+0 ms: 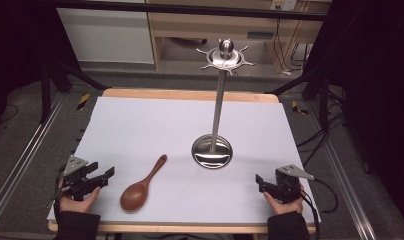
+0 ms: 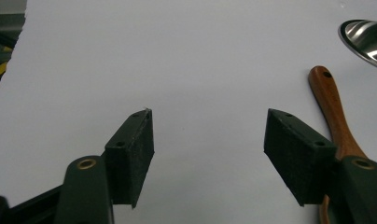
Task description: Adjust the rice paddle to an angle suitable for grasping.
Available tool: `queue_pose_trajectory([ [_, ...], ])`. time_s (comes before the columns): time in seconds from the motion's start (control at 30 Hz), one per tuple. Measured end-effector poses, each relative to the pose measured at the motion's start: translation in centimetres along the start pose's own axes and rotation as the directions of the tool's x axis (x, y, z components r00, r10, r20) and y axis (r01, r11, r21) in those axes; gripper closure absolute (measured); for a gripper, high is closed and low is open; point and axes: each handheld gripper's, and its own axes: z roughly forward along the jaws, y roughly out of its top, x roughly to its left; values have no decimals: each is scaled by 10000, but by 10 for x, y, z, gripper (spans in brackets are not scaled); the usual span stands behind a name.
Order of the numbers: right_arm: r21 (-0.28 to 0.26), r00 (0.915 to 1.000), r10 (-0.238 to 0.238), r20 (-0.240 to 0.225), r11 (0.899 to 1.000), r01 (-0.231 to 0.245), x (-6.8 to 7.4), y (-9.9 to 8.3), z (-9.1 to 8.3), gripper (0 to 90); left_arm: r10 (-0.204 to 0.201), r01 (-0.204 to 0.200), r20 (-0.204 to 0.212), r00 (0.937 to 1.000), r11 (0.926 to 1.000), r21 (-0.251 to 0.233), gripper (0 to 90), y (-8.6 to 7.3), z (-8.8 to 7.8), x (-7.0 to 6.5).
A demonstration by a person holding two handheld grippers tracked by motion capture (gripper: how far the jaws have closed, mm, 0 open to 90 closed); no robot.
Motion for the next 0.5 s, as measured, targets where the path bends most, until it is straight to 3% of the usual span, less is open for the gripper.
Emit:
queue_pose_trajectory([
  [0.5,344,9997,-212,-103,9992,216,2,-4,3,257,576,-588,308,9979,9976,375,369,7,0,-14],
])
